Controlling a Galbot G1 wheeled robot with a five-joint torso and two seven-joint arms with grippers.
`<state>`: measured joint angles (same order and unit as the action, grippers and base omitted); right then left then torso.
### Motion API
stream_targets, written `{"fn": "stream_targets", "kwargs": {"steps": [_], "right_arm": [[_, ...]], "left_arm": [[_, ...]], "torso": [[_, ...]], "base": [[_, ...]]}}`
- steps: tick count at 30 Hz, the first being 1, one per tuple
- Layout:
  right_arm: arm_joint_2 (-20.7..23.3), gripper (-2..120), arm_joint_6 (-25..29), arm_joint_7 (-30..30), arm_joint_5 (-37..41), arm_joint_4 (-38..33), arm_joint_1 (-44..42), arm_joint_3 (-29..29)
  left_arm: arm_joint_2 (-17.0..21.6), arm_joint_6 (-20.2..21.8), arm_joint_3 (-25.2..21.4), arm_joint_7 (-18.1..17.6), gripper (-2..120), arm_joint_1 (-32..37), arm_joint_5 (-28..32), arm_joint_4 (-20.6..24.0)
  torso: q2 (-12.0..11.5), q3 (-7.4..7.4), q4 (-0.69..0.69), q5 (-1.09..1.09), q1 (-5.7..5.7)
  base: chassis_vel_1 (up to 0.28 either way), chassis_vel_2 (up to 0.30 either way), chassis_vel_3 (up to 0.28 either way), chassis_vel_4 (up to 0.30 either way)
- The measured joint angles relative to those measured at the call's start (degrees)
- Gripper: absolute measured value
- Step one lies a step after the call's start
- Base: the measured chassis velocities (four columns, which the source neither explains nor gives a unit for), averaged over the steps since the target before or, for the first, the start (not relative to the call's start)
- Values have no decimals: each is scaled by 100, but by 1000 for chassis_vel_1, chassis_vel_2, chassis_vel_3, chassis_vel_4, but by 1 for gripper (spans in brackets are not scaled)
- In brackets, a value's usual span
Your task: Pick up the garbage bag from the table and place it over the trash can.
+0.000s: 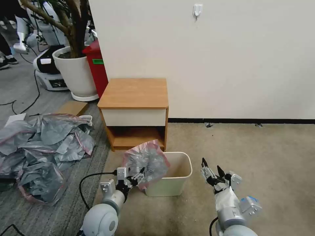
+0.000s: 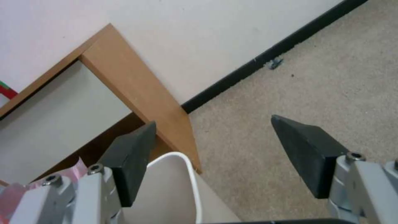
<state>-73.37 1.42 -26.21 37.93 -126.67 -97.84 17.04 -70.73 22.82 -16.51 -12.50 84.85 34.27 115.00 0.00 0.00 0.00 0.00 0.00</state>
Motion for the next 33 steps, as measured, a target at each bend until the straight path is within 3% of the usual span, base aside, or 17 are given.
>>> {"fn": "stream_targets", "kwargs": {"steps": [10,12,18,23,33], "right_arm": [[-13,72,2,-7,-4,48,20,-1],[-17,71,3,-11,-5,67,35,-3],[-14,70,2,-14,-5,91,60,10],[-11,70,4,-18,3,139,93,54],[-19,70,8,-29,28,187,166,80]], "left_arm": [[216,370,107,-308,58,-305,502,-53],[278,533,179,-530,55,-444,776,-56],[416,833,306,-877,54,-681,1208,-59],[592,1086,473,-1400,54,-992,1869,-79],[699,1289,627,-2072,54,-1311,2690,-119]], "torso": [[0,0,0,0,0],[0,0,0,0,1],[0,0,0,0,1],[0,0,0,0,0],[0,0,0,0,1]], "base": [[0,0,0,0],[0,0,0,0],[0,0,0,0],[0,0,0,0],[0,0,0,0]]}}
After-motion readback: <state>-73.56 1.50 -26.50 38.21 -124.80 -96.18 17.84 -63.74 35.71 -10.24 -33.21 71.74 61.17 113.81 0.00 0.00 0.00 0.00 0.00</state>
